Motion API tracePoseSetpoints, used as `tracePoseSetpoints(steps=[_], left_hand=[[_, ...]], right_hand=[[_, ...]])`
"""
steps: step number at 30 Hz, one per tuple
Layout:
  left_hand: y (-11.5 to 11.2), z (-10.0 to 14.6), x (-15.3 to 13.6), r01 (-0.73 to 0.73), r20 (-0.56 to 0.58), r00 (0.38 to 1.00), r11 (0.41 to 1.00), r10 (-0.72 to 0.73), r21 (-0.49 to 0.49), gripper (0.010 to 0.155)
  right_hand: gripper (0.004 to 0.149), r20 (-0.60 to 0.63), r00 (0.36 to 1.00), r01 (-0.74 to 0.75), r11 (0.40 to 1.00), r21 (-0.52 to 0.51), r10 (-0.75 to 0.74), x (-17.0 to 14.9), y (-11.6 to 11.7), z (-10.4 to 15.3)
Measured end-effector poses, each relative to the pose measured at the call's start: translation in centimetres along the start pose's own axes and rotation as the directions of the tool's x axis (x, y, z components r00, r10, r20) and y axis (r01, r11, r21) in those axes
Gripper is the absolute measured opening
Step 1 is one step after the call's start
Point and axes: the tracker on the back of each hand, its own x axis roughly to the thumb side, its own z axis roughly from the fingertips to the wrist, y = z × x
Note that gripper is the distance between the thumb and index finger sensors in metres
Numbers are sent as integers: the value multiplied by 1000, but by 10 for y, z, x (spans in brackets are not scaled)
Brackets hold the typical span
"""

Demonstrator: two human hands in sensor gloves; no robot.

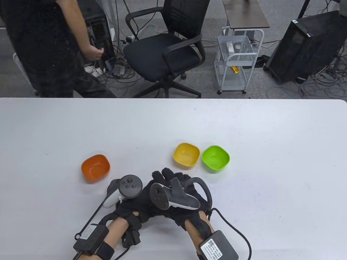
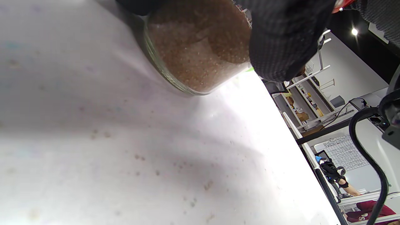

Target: Scoop brown sugar granules from jar into dishes

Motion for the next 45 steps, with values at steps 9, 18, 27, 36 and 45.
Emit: tracePoseSetpoints(steps=[9,18,27,36,45], left_hand=[[0,0,0,0,0,1000,1000,0,0,113],[0,0,0,0,0,1000,1000,0,0,113],[0,0,0,-6,1,1000,1000,6,-4,113],[0,0,0,-3,0,1000,1000,3,-1,113],[0,0,0,-1,-1,1000,1000,1,1,113]], right_hand=[[83,72,995,74,997,27,-76,0,1,-1],[98,-20,1000,20,1000,-20,-20,3,-1,1],[82,18,999,49,998,28,-50,5,1,-2],[98,-5,998,61,998,32,-61,1,1,0],[86,-40,999,-1,1000,18,2,8,2,-1]])
